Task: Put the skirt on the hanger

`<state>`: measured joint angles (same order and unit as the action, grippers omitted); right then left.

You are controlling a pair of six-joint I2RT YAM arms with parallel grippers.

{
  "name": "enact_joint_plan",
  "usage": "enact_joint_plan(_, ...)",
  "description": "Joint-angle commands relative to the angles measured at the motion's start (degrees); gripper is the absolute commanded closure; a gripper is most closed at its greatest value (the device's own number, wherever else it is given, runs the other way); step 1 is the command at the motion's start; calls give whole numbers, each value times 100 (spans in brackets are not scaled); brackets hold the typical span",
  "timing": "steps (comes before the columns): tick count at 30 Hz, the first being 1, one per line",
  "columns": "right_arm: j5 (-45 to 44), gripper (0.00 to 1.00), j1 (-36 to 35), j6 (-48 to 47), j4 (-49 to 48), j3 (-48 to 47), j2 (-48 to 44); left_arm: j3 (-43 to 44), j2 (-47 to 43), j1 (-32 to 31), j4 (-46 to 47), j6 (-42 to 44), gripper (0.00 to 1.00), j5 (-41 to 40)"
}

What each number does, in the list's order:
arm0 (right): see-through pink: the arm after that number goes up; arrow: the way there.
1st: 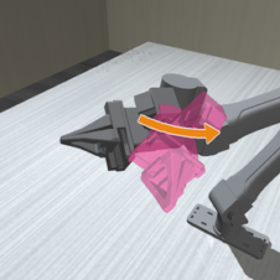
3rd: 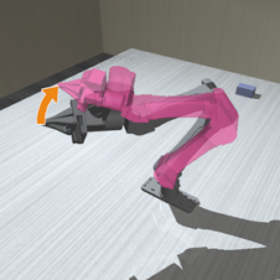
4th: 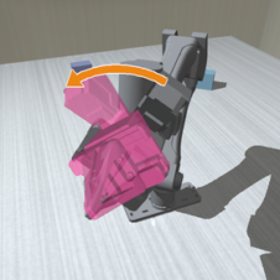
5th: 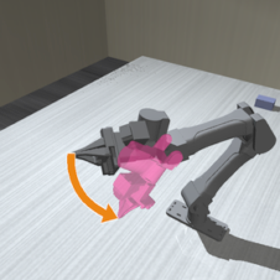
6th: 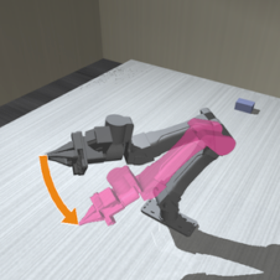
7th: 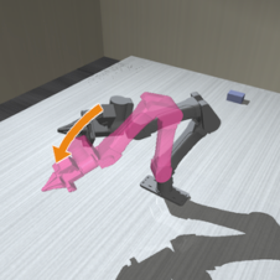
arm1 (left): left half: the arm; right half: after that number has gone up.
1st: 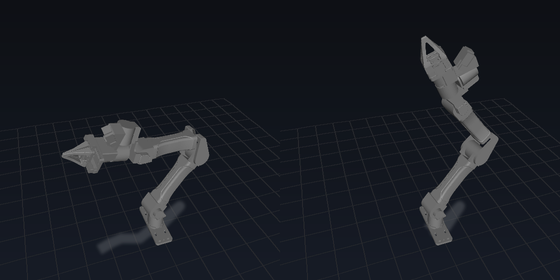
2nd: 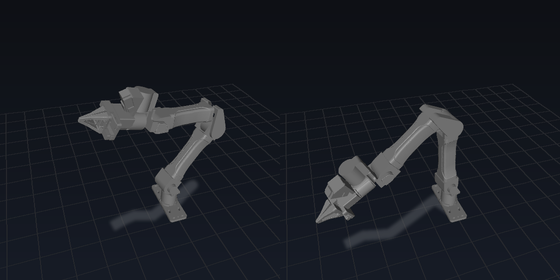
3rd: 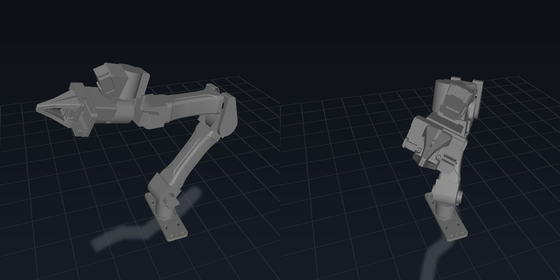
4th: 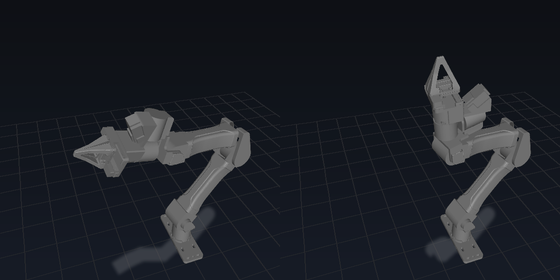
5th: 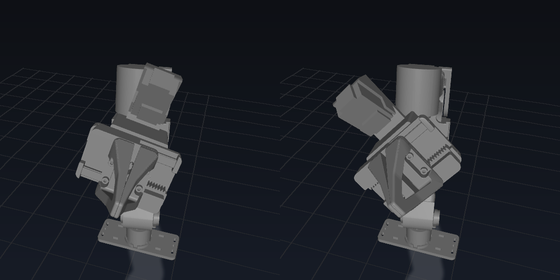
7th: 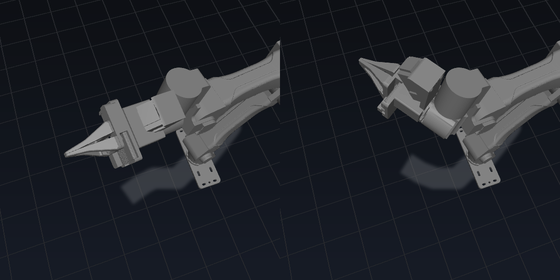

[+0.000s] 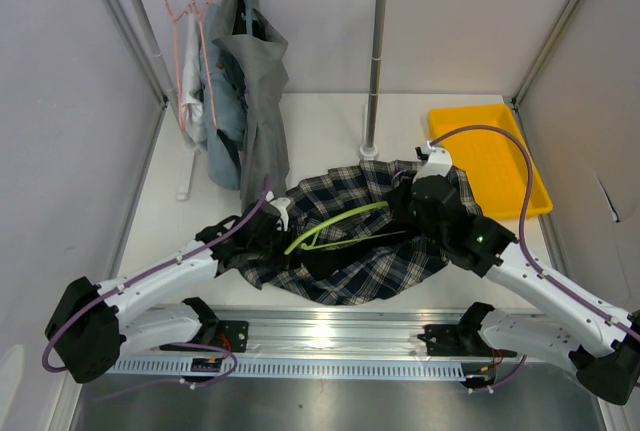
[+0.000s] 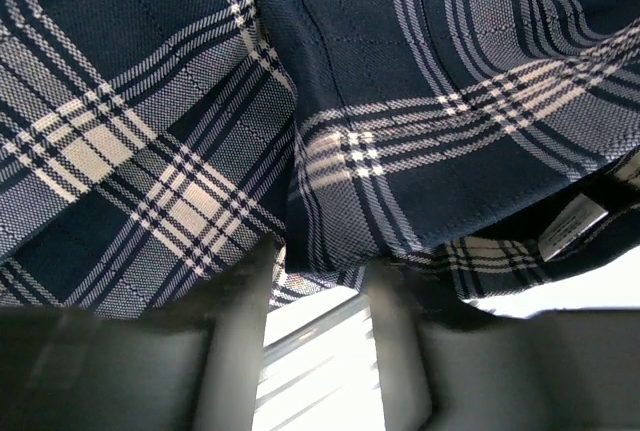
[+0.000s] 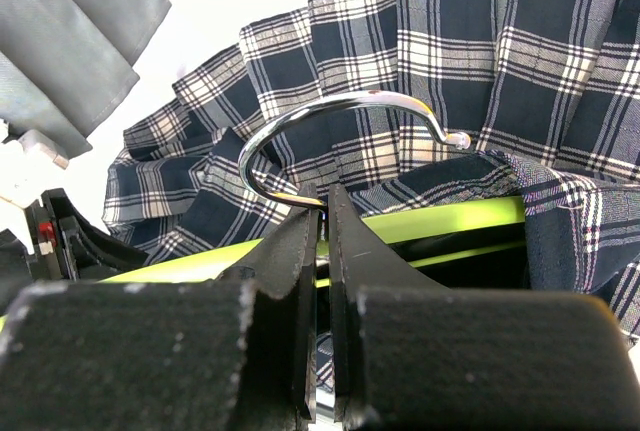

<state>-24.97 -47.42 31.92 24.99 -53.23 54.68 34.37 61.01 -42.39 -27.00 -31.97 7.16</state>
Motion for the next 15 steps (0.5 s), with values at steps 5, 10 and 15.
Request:
enact_joint_plan(5,-43,100,145,-230,-565,269,-291,26,-178,-41,556,41,88,-171)
enact_joint_plan(10,-51,100,215,-406,-934,524,-405,184,-186,-6,591,50,100,40)
enact_joint_plan(15,-192,100,277,-704,-1321,849,-493,386,-379,388,232,-3,100,355)
